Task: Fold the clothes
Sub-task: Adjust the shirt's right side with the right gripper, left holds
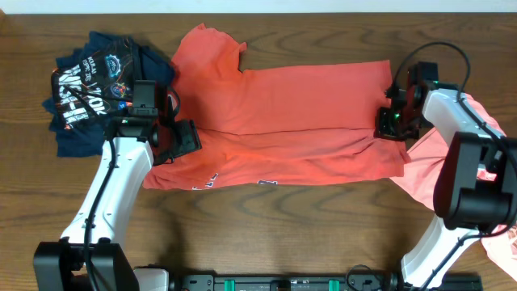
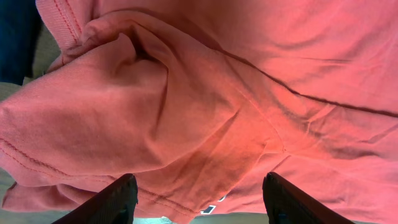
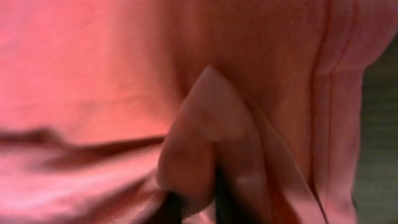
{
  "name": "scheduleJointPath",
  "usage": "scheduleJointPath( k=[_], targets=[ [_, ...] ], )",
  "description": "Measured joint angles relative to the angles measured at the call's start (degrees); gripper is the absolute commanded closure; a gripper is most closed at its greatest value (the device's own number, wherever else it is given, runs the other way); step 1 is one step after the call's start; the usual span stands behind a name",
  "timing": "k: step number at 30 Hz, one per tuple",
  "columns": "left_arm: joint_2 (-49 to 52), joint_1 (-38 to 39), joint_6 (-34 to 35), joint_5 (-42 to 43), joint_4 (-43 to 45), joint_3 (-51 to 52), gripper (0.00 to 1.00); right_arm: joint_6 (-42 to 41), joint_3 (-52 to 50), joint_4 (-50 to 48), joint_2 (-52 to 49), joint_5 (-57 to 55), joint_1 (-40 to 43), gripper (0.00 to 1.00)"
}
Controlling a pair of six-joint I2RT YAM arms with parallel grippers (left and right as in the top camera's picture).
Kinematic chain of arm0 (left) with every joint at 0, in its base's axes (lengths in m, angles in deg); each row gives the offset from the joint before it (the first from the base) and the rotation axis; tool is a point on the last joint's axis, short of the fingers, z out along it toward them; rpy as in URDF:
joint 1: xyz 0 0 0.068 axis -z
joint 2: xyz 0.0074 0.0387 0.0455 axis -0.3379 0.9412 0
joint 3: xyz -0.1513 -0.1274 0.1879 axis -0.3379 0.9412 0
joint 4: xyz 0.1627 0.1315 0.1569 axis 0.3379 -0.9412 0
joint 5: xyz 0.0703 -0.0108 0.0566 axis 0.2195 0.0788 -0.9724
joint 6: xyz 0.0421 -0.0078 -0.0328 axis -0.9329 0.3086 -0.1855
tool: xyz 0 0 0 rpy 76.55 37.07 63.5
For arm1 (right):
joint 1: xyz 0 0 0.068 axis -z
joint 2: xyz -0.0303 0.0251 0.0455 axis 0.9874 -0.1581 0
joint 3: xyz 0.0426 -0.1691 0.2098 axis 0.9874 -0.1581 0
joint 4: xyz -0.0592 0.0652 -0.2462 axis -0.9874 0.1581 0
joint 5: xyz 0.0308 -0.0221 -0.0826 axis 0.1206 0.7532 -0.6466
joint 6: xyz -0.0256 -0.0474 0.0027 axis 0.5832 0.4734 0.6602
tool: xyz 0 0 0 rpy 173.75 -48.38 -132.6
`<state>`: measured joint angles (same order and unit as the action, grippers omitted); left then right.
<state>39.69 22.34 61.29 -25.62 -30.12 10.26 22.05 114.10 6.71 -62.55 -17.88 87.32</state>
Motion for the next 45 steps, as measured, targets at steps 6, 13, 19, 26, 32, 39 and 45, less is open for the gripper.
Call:
scheduleJointPath(
  k=[6,13,19,26,32,39,45],
  targets=[
    [0.0,0.0,0.4,0.0,-0.2,0.0,0.34,-5.8,0.0,0.0,0.5,-4.0,0.1,0.99],
    [0.0,0.0,0.4,0.0,0.3,0.0,0.34,-9.4,0.0,-2.6,5.0,-7.6,3.3,0.88],
    [0.0,0.0,0.4,0.0,0.4,0.0,0.34,-7.7,0.0,0.5,6.0,-7.4,3.7,0.84],
    [0.0,0.0,0.4,0.0,0.4,0.0,0.34,-8.1,0.0,1.9,11.3,-12.0,6.0,0.97],
    [0.0,0.0,0.4,0.0,0.4,0.0,0.33,-8.5,0.1,5.5,11.2,-13.6,11.1,0.99],
    [0.0,0.0,0.4,0.0,0.4,0.0,0.33,-6.8,0.1,9.0,8.3,-14.0,13.2,0.98],
    [0.0,0.0,0.4,0.0,0.4,0.0,0.33,-3.4,0.1,11.7,7.4,-12.7,14.5,0.97]
  ],
)
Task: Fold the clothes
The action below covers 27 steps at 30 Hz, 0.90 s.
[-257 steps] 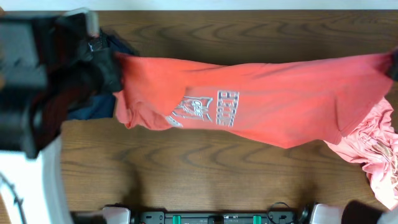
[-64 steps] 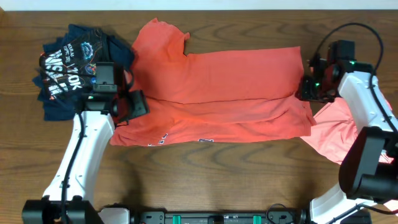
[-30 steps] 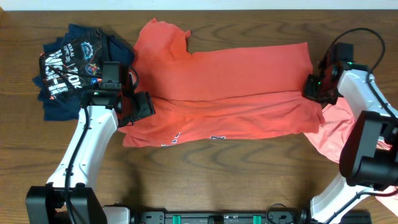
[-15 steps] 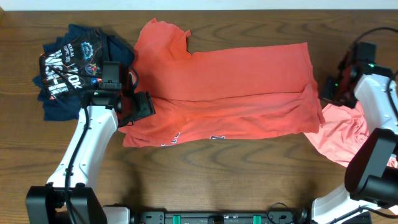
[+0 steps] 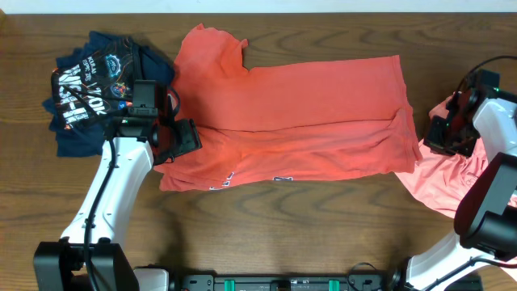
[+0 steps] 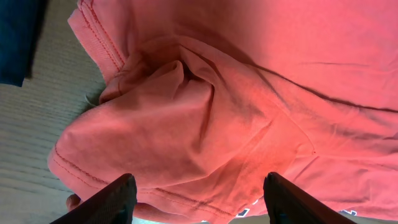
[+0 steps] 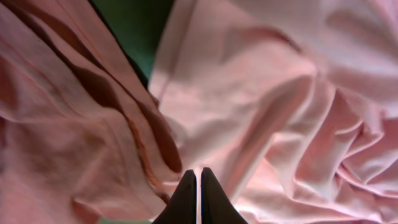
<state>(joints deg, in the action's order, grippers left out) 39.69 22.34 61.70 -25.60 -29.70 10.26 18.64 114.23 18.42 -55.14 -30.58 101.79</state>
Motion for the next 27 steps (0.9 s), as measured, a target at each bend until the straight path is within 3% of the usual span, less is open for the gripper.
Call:
scheduleJointPath(
  k=[18,27],
  targets=[
    [0.0,0.0,0.0,0.0,1.1,0.0,0.33,2.5,0.3,-2.3,-8.1,1.2,2.1,0.96],
    [0.0,0.0,0.0,0.0,1.3,0.0,0.33,-2.7,1.8,-5.4,-8.8,-0.9,12.5,0.94]
  ],
)
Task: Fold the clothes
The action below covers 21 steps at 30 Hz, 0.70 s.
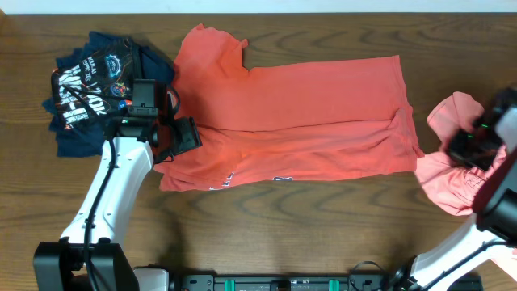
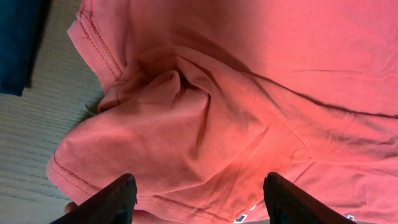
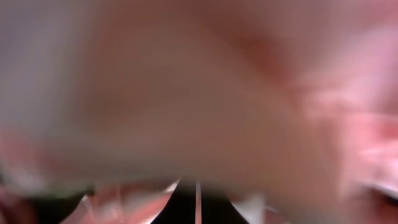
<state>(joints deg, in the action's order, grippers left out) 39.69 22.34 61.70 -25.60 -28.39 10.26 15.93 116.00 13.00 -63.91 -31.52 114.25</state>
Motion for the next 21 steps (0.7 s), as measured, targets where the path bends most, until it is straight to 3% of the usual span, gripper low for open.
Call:
scheduleJointPath(
  k=[9,15,21],
  targets=[
    [0.0,0.0,0.0,0.0,0.0,0.0,0.33,-1.9,7.2,4.8,-1.7,10.7,12.4,0.87],
    [0.0,0.0,-0.3,0.0,0.7,0.0,0.33,4.5,14.8,12.0,-1.7,24.0,8.6,0.83],
    [0.0,0.0,-1.5,0.0,4.7,0.0,0.33,11.3,16.4,15.3,-0.7,27.4,-2.3,0.79]
  ],
)
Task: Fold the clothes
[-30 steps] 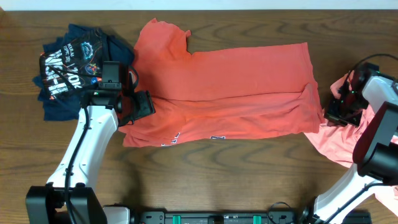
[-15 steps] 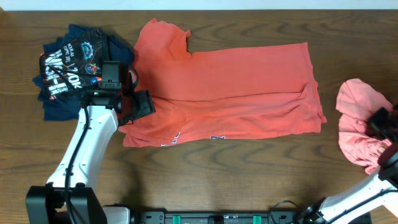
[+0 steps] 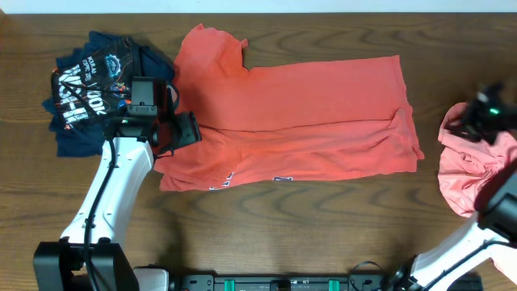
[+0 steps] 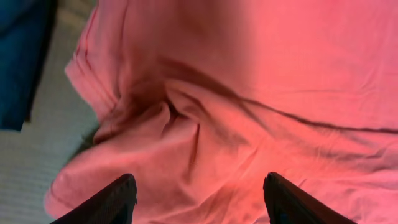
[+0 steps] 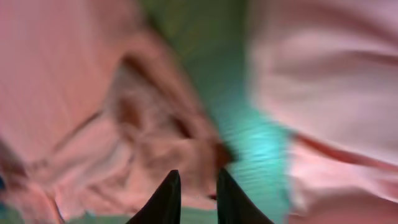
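Observation:
An orange-red shirt [image 3: 307, 121] lies across the middle of the table, its lower half doubled over lengthwise. My left gripper [image 3: 184, 131] hovers open over the bunched left sleeve [image 4: 155, 124], with nothing between its wide-apart fingers [image 4: 118, 202]. My right gripper [image 3: 464, 124] is at the far right, above a crumpled pink garment [image 3: 477, 166]. In the blurred right wrist view its fingers [image 5: 166, 198] stand a little apart, with pink cloth [image 5: 93, 106] below them and nothing held.
A pile of navy printed clothes [image 3: 93, 85] sits at the back left, just beyond my left arm. The pink garment hangs near the table's right edge. Bare wood [image 3: 307, 226] runs along the front of the table.
My right gripper has moved toward the back of the table and its fingers have parted slightly. The pink garment's left edge now lies farther right. My left gripper shifted slightly toward the back.
At first my right gripper was shut on the red shirt's right hem, which lay short of the pink garment. Later the hem lay stretched out to the right and the gripper was shut over the pink garment. That garment now sits farther right. My left gripper stayed open at the sleeve.

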{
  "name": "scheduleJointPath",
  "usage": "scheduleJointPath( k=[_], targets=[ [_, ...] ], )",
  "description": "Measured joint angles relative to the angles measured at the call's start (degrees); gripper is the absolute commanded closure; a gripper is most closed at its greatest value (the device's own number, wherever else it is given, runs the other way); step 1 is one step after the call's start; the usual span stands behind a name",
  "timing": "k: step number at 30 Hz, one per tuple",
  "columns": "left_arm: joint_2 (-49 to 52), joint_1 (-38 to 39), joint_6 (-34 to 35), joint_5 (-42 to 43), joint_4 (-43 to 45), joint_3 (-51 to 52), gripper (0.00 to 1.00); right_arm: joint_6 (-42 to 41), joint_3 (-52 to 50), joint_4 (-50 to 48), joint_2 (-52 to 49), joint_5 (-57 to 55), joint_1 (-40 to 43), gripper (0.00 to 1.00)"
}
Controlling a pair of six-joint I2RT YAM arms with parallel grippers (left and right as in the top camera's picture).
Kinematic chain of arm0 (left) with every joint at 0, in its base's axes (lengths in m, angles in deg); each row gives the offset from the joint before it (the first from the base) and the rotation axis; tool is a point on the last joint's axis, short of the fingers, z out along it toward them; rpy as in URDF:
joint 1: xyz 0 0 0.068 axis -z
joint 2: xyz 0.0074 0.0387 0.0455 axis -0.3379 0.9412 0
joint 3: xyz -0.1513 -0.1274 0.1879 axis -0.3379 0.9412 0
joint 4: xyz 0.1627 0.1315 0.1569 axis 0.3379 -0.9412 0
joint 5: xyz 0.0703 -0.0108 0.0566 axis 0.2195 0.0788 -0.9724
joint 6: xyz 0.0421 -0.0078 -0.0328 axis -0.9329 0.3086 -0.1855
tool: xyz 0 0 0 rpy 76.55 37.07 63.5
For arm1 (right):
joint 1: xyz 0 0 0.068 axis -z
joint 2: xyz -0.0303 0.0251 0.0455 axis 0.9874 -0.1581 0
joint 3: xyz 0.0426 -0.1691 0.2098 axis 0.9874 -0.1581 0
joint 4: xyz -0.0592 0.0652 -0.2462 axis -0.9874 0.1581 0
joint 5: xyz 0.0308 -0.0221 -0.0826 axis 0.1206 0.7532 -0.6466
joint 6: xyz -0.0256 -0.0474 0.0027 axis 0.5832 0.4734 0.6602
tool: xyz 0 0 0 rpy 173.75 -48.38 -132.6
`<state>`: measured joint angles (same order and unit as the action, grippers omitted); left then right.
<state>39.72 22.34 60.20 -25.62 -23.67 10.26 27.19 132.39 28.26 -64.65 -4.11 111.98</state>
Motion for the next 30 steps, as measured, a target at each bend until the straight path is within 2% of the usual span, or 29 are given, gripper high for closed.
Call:
scheduleJointPath(
  k=[3,7,9,17,20,23,25,30],
  targets=[
    [0.7,0.0,-0.1,0.0,0.6,0.0,0.33,1.7,-0.7,-0.6,0.0,-1.9,-6.9,0.75],
    [4.8,0.0,-0.2,0.0,-1.1,0.0,0.33,2.4,-4.7,-3.0,0.0,-6.8,-14.5,0.55],
    [7.2,0.0,-0.2,0.0,-1.8,0.0,0.33,1.4,-7.5,-5.2,0.0,-10.4,-17.3,0.54],
    [13.2,0.0,-0.3,0.0,-2.4,0.0,0.33,-1.5,-14.9,-11.1,0.0,-16.4,-19.5,0.54],
    [14.4,0.0,-0.3,0.0,-3.1,0.0,0.33,-2.0,-16.1,-12.4,0.7,-17.2,-19.5,0.59],
    [15.6,0.0,-0.3,0.0,-3.9,0.3,0.33,-3.2,-17.6,-13.7,1.6,-18.6,-19.5,0.69],
    [16.3,0.0,-0.3,0.0,-3.8,0.8,0.33,-4.6,-18.4,-14.0,2.1,-20.3,-19.5,0.73],
    [16.2,0.0,-0.7,-0.2,-4.1,2.0,0.33,-9.4,-19.6,-10.5,2.4,-26.3,-19.5,0.74]
  ],
)
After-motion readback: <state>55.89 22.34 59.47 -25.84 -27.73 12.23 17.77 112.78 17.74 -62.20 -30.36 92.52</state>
